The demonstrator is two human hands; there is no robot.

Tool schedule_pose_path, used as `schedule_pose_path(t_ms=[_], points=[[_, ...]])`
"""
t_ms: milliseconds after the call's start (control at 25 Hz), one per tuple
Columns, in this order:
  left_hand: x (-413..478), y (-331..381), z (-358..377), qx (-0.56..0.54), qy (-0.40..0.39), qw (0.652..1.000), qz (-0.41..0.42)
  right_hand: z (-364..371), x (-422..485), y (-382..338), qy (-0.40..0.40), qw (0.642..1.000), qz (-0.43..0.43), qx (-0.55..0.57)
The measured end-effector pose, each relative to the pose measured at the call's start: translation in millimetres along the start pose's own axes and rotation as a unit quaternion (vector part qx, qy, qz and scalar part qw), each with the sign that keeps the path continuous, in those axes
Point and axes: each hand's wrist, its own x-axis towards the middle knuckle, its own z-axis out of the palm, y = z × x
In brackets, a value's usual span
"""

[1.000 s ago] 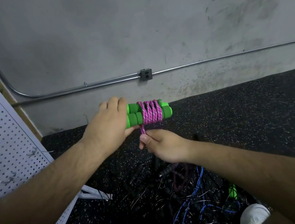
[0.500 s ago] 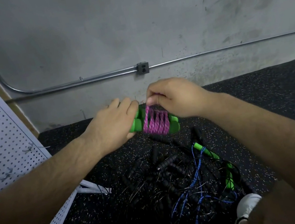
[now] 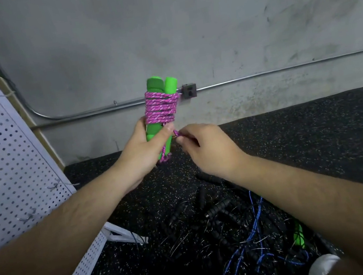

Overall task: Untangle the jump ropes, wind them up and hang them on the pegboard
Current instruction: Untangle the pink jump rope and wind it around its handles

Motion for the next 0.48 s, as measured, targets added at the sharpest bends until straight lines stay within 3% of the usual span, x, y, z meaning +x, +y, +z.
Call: schedule_pose_path(t_ms=[80,160,320,480], points=[[2,-2,-3,-0.006,0.009,1.000,0.020,5,0,-5,0.072,0.997,-0.013,0.009],[3,-4,-4,-0.025,0.020,0.999,0.040,7,-2,-10,0.091,0.994,-0.046,0.029],[-2,2,-3,-0.065,-0.007,0.995,0.071,4,-4,-13,0.061,0.989,-0.133,0.025],[-5,12,-10,-0.177,-0.028,0.983,0.035,-7,2,-13,0.011,0.987,-0.160,0.019]])
